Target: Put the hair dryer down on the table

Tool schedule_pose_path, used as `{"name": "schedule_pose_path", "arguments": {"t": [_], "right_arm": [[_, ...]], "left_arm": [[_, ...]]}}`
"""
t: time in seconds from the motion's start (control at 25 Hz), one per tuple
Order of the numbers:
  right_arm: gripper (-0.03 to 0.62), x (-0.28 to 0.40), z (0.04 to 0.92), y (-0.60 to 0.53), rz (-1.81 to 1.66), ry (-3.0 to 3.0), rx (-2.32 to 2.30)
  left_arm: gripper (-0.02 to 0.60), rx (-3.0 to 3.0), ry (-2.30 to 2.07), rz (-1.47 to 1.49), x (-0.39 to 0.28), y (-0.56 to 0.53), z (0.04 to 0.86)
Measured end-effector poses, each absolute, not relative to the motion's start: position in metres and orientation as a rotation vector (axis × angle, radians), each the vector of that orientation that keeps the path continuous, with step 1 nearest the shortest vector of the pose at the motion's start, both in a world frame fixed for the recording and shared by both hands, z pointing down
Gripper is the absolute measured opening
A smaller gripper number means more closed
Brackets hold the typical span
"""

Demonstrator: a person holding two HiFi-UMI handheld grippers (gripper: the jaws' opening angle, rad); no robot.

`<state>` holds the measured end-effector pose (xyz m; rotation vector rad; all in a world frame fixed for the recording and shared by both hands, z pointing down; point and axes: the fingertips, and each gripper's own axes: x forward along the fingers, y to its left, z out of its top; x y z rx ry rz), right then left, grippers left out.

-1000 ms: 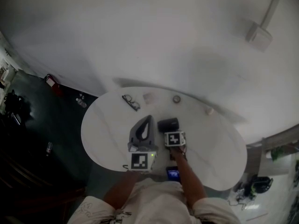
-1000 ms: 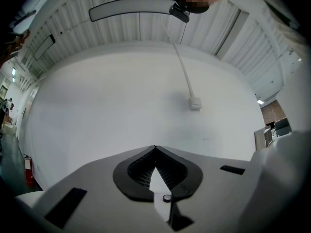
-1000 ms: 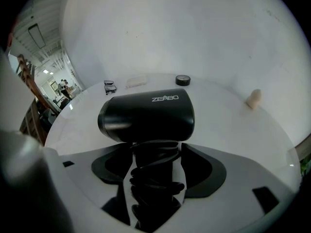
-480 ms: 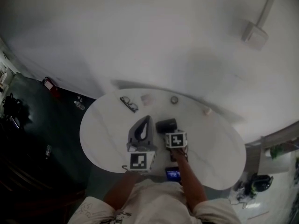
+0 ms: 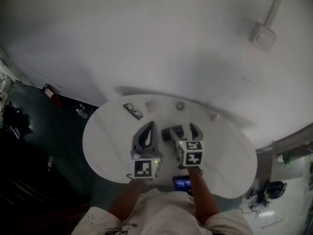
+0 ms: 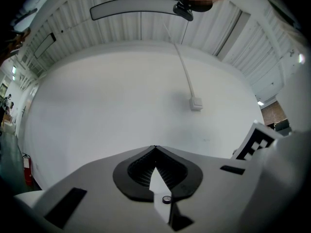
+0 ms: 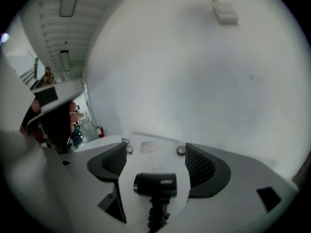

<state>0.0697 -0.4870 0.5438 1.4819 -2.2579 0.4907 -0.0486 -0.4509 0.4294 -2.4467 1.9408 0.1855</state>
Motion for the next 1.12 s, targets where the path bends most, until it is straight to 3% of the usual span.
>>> {"name": "schedule_pose_path", "arguments": {"t": [0.32, 0.72, 0.84, 1.12], "right_arm": [[0.387, 0.064, 0.422, -0.476, -0.070, -2.444, 1.688], [0.375, 0.067, 0.384, -0.464, -0.265, -2.496, 1.745], [0.254, 0.073, 0.376, -0.460, -0.326, -2.478, 1.814], [0.049, 0.079, 0.365, -0.453, -0.367, -2.489, 1.887]], "left_arm": [[-0.005, -2.452, 1.932, 0.243, -0.048, -0.453, 0.411], [-0.005, -2.453, 1.925, 0.240, -0.045, -0.454, 0.411], [-0.005, -2.452, 1.920, 0.243, -0.045, -0.454, 0.409], [-0.005, -2.455, 1.901, 0.239, -0.040, -0.451, 0.407]]}}
